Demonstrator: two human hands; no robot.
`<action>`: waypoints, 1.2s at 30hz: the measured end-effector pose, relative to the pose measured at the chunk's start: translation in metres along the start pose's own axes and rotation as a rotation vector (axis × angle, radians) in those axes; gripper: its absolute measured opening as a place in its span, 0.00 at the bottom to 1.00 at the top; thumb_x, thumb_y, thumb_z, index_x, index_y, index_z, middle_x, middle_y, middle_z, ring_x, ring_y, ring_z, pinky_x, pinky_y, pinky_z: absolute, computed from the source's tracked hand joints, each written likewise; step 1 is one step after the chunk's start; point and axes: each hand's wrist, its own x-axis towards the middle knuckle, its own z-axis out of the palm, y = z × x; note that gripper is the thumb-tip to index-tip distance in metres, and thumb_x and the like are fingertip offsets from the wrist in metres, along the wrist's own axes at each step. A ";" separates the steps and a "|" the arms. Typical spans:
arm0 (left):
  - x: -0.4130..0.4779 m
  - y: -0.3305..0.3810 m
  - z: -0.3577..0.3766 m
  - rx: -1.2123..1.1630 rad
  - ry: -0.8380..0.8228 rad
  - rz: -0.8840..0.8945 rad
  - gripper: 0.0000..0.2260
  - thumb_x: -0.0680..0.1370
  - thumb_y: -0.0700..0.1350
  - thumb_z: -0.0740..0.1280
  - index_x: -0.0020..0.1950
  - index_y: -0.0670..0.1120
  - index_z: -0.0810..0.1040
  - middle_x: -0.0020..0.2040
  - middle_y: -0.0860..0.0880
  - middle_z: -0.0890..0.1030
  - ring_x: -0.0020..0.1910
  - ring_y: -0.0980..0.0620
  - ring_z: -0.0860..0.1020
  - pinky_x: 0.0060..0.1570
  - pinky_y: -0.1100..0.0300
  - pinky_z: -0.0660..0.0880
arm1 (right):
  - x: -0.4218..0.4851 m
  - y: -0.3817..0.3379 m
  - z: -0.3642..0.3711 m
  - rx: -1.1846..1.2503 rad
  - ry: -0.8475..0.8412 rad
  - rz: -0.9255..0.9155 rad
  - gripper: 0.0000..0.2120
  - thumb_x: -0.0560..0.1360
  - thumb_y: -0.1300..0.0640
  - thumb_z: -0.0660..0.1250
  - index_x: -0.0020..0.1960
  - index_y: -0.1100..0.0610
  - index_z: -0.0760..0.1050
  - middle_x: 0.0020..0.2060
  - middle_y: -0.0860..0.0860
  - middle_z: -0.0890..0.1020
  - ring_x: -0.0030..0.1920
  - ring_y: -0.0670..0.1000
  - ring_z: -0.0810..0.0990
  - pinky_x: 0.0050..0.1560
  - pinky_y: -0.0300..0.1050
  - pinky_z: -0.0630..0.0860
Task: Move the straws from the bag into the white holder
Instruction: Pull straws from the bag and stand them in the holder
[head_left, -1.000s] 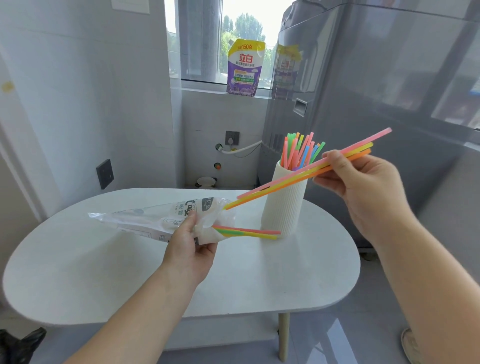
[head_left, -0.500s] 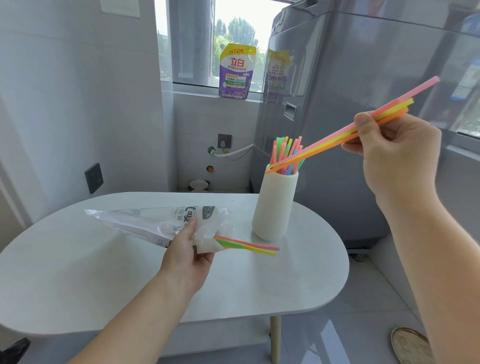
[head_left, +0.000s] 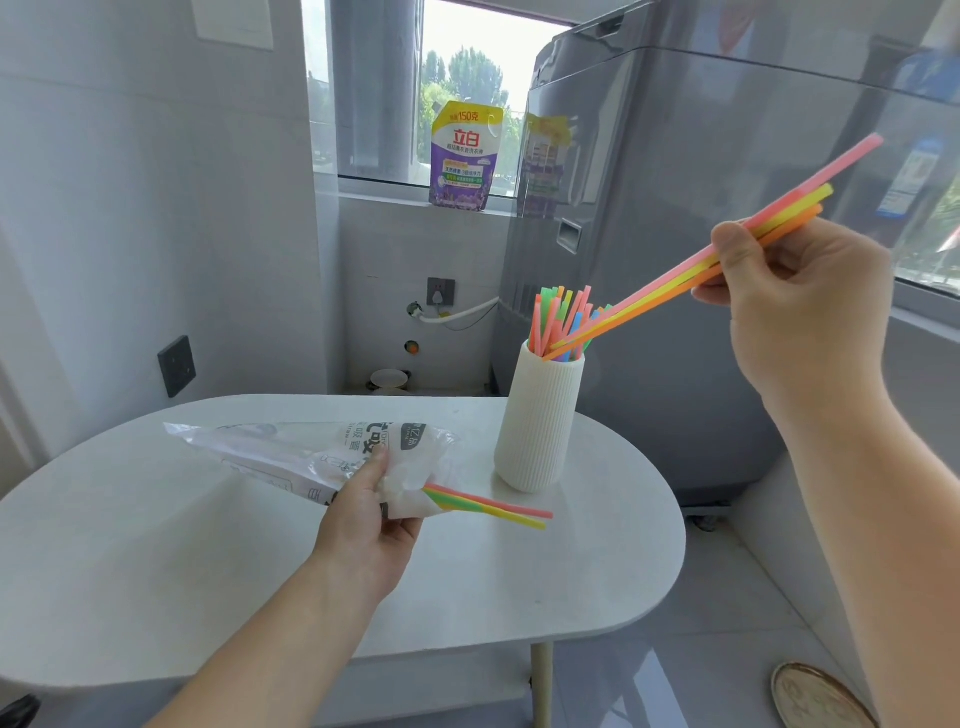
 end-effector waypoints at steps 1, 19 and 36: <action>0.000 0.000 0.000 0.001 0.001 0.000 0.19 0.79 0.43 0.72 0.70 0.48 0.76 0.51 0.48 0.89 0.47 0.49 0.88 0.35 0.54 0.85 | 0.000 0.001 0.001 -0.005 -0.004 0.001 0.11 0.80 0.52 0.68 0.38 0.46 0.79 0.35 0.42 0.84 0.35 0.43 0.86 0.40 0.34 0.80; 0.000 0.002 -0.001 0.003 0.014 -0.009 0.14 0.80 0.43 0.72 0.65 0.48 0.78 0.48 0.49 0.89 0.44 0.51 0.88 0.30 0.57 0.83 | 0.033 0.002 0.025 -0.132 -0.103 0.042 0.09 0.80 0.52 0.68 0.42 0.51 0.81 0.35 0.47 0.84 0.37 0.48 0.87 0.44 0.43 0.84; -0.001 0.004 -0.002 -0.002 0.006 0.003 0.16 0.80 0.42 0.71 0.67 0.47 0.77 0.48 0.48 0.89 0.43 0.51 0.88 0.30 0.58 0.83 | 0.061 0.003 0.071 -0.265 -0.247 0.106 0.12 0.79 0.52 0.70 0.43 0.59 0.82 0.37 0.53 0.86 0.36 0.54 0.87 0.41 0.48 0.85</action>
